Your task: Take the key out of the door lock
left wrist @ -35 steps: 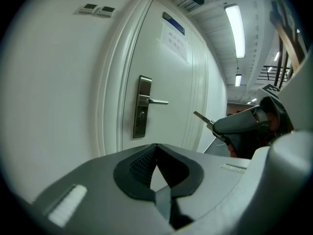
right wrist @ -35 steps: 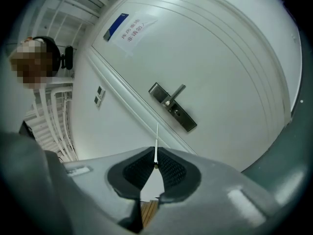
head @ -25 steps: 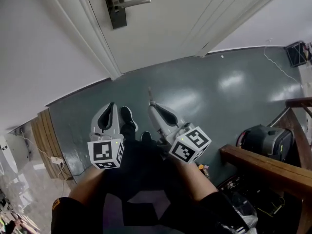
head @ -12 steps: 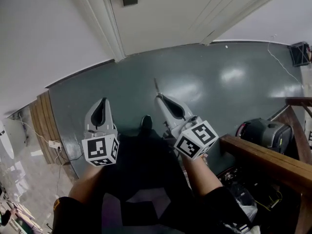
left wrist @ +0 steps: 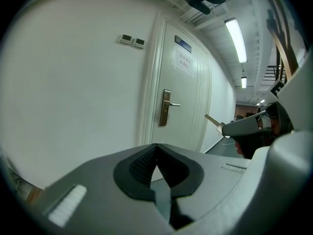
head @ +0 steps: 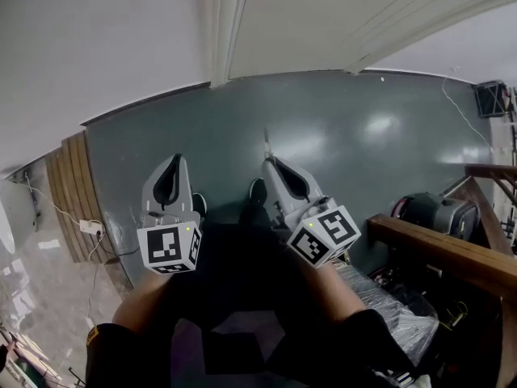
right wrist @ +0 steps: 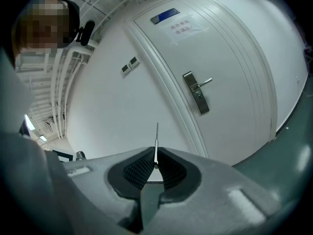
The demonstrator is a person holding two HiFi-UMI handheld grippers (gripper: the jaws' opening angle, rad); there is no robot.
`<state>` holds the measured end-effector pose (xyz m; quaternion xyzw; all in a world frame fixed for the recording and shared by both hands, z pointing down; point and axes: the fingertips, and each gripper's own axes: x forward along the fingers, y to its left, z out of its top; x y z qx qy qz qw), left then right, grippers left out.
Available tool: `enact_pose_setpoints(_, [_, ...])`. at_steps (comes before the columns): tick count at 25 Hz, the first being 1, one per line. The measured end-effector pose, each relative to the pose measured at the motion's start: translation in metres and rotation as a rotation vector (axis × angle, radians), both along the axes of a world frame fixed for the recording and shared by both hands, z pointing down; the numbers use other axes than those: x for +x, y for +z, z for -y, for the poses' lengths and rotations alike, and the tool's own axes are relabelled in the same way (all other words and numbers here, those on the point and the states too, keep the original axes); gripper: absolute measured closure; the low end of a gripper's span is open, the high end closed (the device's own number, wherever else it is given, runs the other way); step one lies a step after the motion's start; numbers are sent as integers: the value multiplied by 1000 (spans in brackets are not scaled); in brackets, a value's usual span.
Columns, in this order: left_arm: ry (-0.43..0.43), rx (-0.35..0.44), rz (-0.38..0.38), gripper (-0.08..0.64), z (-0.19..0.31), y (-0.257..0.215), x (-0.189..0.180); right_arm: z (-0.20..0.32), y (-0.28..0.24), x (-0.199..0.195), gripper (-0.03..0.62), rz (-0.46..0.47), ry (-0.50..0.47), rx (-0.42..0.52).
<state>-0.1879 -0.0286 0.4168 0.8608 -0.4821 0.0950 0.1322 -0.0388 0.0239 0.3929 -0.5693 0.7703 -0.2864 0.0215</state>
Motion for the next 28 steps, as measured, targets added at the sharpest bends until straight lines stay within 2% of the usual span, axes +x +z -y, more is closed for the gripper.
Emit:
enact_pose_setpoints(4, [54,5,-18,541,3,3,-27,-6,5,-35,575,-31,53,-21])
enact_pose_setpoints(10, [115,5,-41,541,-3,-3,-31,-31,-4,-51,575,-109,109,-10])
enact_pose_setpoints(14, [145,15,-37,541,-12,-13,-19,-49,-7,-46,575,-138,137,4])
enact_pose_setpoints(21, [208,32,-4,541,-39,-21,26,-77,-10,-24,575,-165,172,29])
enact_pose_setpoints(28, [241,29,21,541,-72,-15,56,-110,2,0,577,-195,210,6])
